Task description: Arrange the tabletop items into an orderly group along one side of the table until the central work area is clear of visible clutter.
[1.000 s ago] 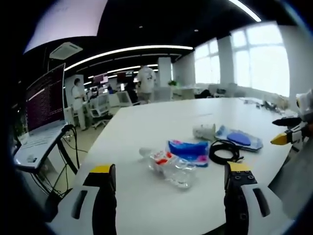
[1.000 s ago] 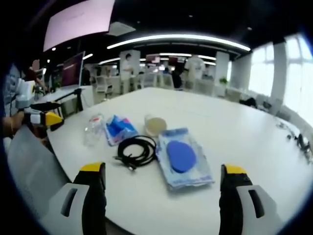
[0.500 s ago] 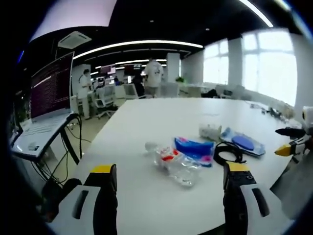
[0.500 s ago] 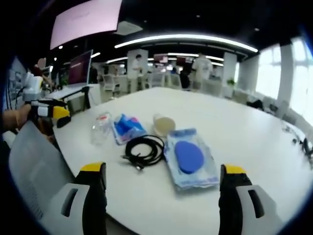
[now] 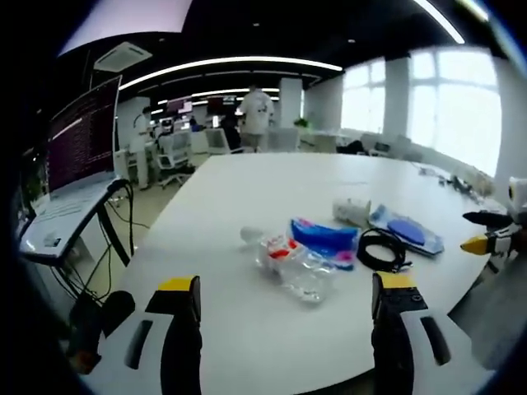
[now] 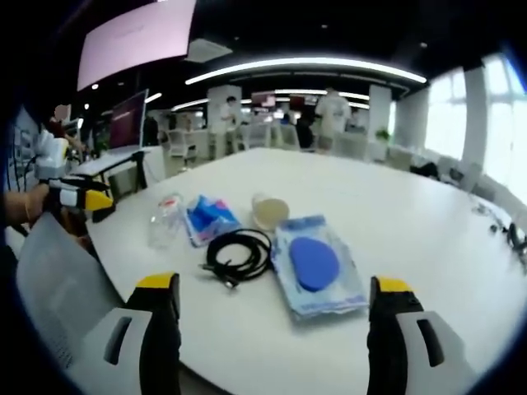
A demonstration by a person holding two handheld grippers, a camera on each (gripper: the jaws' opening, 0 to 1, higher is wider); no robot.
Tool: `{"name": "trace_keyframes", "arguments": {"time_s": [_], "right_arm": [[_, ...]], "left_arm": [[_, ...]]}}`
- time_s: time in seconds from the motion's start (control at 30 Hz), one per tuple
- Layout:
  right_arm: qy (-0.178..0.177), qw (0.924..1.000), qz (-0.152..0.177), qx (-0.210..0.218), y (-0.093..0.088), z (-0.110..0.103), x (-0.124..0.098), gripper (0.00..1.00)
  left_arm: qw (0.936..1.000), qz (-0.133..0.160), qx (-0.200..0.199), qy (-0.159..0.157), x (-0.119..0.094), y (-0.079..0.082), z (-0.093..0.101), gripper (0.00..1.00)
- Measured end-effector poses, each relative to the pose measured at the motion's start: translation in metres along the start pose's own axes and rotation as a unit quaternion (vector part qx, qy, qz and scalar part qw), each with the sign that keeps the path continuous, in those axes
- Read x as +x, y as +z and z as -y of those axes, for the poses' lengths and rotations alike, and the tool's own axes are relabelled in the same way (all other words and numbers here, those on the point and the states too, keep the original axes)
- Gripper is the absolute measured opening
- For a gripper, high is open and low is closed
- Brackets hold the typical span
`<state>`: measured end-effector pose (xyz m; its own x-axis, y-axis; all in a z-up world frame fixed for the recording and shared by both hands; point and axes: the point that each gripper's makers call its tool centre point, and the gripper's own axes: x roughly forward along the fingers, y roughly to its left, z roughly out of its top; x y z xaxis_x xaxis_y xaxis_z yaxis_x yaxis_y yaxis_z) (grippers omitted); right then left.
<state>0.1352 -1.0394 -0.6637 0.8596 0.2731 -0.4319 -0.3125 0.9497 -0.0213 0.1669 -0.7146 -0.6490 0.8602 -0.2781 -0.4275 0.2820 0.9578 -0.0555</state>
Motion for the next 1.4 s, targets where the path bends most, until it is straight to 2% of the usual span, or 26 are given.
{"name": "trace_keyframes", "arguments": {"time_s": [0.1, 0.2, 0.3, 0.57, 0.73, 0.8, 0.9, 1.07, 1.2, 1.4], "right_arm": [[-0.002, 1.0, -0.003, -0.002, -0.001, 0.001, 0.0, 0.93], [-0.005, 1.0, -0.002, -0.001, -0.001, 0.003, 0.0, 0.92], [-0.001, 1.0, -0.002, 0.002, -0.001, 0.001, 0.0, 0.92], [-0.004, 1.0, -0.001, 0.007, -0.001, 0.003, 0.001, 0.91], [-0.01, 0.9999, -0.009, 0.004, -0.004, 0.006, 0.001, 0.9], [-0.013, 0.9999, -0.007, 0.002, -0.003, 0.007, 0.001, 0.89], [-0.018, 0.9997, -0.017, -0.002, -0.006, 0.008, 0.002, 0.88], [-0.016, 0.9997, -0.021, 0.005, -0.008, 0.008, 0.003, 0.88], [-0.013, 0.9995, -0.029, 0.0, -0.011, 0.007, 0.004, 0.87], [-0.013, 0.9993, -0.036, -0.003, -0.013, 0.006, 0.005, 0.86]], "left_arm": [[0.9989, 0.019, -0.037, 0.02, -0.004, 0.009, -0.007, 0.77], [0.9984, 0.014, -0.05, 0.02, 0.0, 0.011, -0.01, 0.81], [0.999, 0.009, -0.033, 0.03, 0.005, 0.01, -0.012, 0.8], [0.9995, -0.006, -0.027, 0.017, 0.029, 0.014, -0.002, 0.78], [0.9995, -0.005, -0.031, 0.006, 0.043, 0.019, 0.004, 0.76], [0.9994, -0.012, -0.031, 0.004, 0.051, 0.018, 0.006, 0.76], [0.9984, -0.018, -0.053, 0.01, 0.062, 0.017, 0.002, 0.75], [0.997, -0.025, -0.073, 0.012, 0.075, 0.016, 0.005, 0.73], [0.9967, -0.03, -0.074, 0.013, 0.082, 0.013, 0.005, 0.71], [0.9936, -0.049, -0.098, 0.026, 0.09, 0.006, 0.0, 0.69]]}}
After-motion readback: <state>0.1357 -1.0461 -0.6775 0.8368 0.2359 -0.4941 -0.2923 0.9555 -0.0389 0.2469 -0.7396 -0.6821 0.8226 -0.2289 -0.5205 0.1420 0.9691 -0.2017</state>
